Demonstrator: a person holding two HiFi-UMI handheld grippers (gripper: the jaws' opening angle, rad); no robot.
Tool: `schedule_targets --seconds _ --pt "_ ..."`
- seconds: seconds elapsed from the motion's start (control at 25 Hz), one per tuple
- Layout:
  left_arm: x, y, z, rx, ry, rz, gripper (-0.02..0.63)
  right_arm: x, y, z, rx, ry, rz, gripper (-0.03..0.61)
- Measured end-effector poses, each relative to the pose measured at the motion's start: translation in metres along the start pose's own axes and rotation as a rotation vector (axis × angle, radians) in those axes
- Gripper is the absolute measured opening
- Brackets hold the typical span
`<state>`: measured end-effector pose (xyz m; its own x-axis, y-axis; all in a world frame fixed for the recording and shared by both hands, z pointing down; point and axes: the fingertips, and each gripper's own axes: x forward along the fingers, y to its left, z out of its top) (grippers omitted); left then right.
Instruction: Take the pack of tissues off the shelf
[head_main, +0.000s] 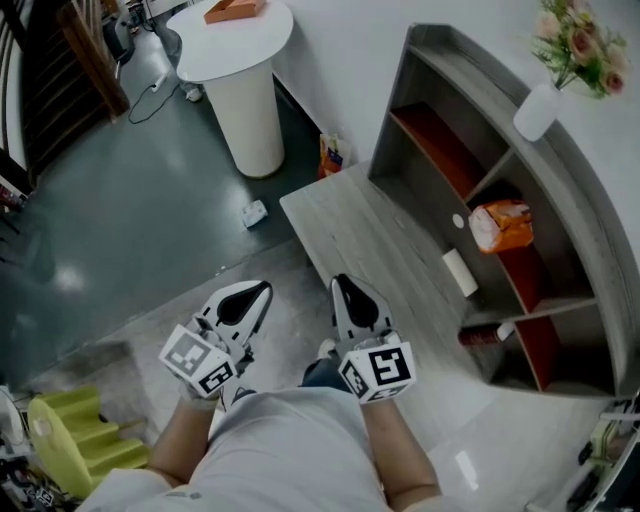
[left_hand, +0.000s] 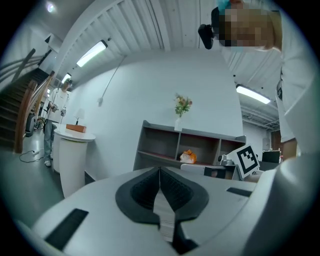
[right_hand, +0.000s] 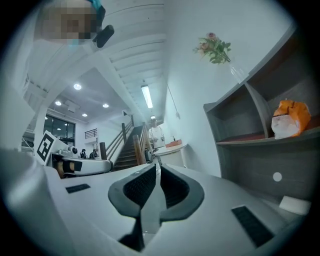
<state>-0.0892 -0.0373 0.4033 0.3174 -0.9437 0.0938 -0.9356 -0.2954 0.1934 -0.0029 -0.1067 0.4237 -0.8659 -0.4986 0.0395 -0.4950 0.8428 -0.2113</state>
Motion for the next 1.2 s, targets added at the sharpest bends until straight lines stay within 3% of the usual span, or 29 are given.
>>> schedule_targets --seconds 0.24,0.64,1.0,1.2 --pt "0.027 0.014 0.010 0.006 0.001 0.050 0.017 0.026 -0.023 0.016 -0.025 -0.008 0.045 0.038" --pt "0.074 0.016 0.014 0.014 0.017 0.053 0.017 0.040 -0.070 0.032 -0.067 -0.023 0.015 0.038" --pt "0.095 0.022 0.012 0.027 0.055 0.004 0.018 0.045 -0.102 0.036 -0.054 -0.026 -0.070 0.038" --pt "0.113 0.030 0.018 0.024 0.063 -0.084 0.017 0.047 -0.116 0.036 -0.054 -0.021 -0.153 0.040"
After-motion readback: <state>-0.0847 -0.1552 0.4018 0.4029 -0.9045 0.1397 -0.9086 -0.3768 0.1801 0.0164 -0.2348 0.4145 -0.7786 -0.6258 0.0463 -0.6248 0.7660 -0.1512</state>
